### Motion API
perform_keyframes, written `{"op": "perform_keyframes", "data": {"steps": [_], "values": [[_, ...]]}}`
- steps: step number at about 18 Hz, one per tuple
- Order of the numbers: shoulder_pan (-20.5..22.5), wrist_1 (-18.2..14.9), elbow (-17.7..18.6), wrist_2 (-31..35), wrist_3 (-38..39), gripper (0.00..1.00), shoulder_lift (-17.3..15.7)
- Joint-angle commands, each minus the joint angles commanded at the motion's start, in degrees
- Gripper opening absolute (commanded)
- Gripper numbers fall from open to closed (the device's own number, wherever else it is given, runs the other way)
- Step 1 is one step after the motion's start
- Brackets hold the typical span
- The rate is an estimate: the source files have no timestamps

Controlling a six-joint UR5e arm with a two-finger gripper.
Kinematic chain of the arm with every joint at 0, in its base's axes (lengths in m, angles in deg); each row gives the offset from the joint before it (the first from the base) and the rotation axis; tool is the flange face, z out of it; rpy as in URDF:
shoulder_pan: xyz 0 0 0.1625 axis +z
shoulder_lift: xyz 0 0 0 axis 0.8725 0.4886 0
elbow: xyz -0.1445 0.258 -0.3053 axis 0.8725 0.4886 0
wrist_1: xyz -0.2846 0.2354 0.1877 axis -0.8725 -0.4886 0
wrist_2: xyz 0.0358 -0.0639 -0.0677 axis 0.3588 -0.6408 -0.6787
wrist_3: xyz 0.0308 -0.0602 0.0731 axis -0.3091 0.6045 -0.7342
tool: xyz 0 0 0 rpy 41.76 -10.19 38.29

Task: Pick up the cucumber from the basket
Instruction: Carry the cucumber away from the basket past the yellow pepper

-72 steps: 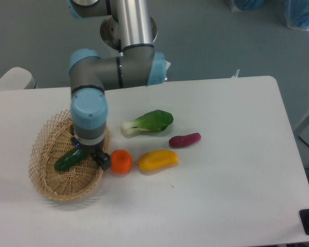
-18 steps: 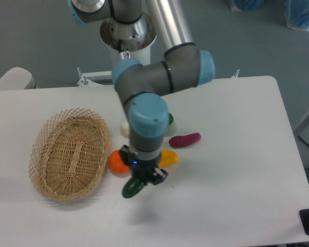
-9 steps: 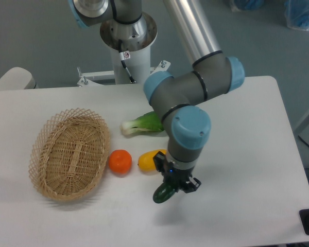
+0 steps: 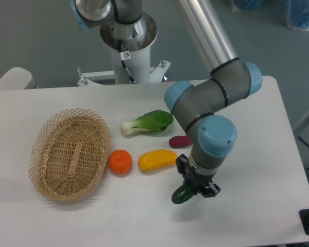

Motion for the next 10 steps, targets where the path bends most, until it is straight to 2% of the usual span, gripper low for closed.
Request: {"op": "perform_keyframes", "data": {"steps": [4,10], "values": [[0.1,0.3,0.0,0.3,-3.9,0.18,0.0],[0.2,0.8,0.1,0.4,-5.0,0.19,0.1]]}}
